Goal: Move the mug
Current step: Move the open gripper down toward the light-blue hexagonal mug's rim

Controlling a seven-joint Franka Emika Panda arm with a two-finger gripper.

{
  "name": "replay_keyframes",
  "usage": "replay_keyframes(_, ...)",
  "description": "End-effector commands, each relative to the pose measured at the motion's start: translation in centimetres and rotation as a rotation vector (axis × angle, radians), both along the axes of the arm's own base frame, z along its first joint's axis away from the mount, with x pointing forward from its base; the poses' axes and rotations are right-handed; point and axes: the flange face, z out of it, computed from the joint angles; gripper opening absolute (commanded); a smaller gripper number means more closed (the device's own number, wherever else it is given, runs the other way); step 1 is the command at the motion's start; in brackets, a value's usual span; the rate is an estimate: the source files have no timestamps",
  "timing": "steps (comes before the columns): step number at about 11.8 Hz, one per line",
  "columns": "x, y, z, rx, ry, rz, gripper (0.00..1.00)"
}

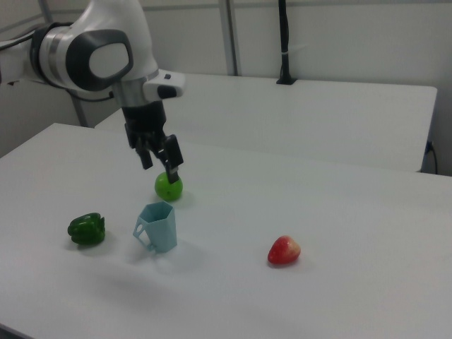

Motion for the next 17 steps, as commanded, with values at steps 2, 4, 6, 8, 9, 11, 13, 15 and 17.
replay_keyframes(2, -5.7, 4.8, -5.4, 0.02, -0.037, 0.106, 1.0)
replay_keyframes(4, -6.0, 6.5, -8.2, 0.02, -0.049, 0.13, 1.0)
replay_keyframes(6, -6.1, 7.8, -10.9, 0.017, -0.01, 0.149, 1.0)
replay_keyframes(8, -4.9, 8.8, -13.4, 0.018, -0.051, 0.062, 1.0)
replay_keyframes(9, -4.7, 9.6, -14.4, 0.018, -0.068, 0.051, 1.0)
replay_keyframes(11, -4.5, 9.9, -15.3, 0.014, -0.052, 0.058, 0.97)
replay_keyframes(13, -4.4, 9.9, -15.9, 0.012, -0.041, 0.057, 0.93)
replay_keyframes(15, -4.3, 9.8, -16.4, 0.012, -0.035, 0.054, 0.89)
replay_keyframes(17, -4.0, 9.6, -16.7, 0.014, -0.044, 0.013, 0.88)
